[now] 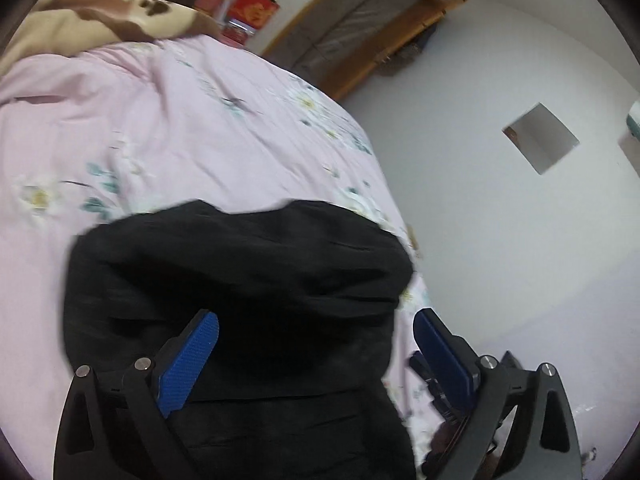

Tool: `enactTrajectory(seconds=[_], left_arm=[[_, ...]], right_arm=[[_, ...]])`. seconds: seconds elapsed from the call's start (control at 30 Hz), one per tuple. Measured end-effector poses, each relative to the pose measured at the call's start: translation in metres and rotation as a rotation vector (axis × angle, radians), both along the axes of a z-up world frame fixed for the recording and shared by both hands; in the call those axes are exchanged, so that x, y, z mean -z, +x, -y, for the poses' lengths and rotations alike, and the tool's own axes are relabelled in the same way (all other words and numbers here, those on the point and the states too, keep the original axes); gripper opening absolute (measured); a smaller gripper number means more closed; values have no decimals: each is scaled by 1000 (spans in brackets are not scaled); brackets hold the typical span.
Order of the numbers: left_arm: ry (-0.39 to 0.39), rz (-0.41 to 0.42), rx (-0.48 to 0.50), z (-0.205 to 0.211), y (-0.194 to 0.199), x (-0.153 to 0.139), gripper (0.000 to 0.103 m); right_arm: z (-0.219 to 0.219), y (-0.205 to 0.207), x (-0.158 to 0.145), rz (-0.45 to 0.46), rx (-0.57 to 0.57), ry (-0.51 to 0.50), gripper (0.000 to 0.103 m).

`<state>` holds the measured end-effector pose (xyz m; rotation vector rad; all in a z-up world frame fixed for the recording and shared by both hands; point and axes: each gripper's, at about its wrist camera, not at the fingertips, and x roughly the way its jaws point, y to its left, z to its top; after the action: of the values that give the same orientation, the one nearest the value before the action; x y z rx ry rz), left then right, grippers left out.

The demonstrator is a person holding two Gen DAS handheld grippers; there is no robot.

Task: Fold large clothes

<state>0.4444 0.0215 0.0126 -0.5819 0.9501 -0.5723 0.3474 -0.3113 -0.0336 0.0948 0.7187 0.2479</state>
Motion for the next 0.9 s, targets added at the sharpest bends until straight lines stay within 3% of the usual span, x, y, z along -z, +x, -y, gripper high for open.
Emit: enactTrajectory(seconds=[0.07,0.2,0.27,0.3,0.33,0.37,0.43,0.53,0.73,0.8,0.9], left_arm=[[19,-26,-7,18,4,0,99],[-17,-107,-25,41,15,13,99],[-40,-175,-103,42,21,24,98],[-59,-185,-131,41,21,27,91],[-80,-196,-161,39,21,31,71],[-97,-203,-169,40,22,33,62],[-74,-173,-161,46,22,31,25],[-48,-122,-172,44,17,25,8],[26,21,-76,43,-22,7,8],[6,45,-30,41,-46,12,7],[95,62,37,45,-78,31,7]], right_arm=[[0,-6,-1,3,-5,9,16],[-8,-10,-1,5,-17,3,16],[-12,-10,1,0,-25,-4,16],[-14,-9,2,-5,-28,-8,16],[-16,-9,3,-8,-34,-6,16],[-17,-9,4,-11,-40,-6,16],[-21,-8,6,-16,-54,-11,16],[-23,-3,14,-36,-56,-19,16],[-18,8,29,-89,-24,25,16],[-20,12,36,-112,-20,-4,16],[-15,18,43,-138,24,-9,16]])
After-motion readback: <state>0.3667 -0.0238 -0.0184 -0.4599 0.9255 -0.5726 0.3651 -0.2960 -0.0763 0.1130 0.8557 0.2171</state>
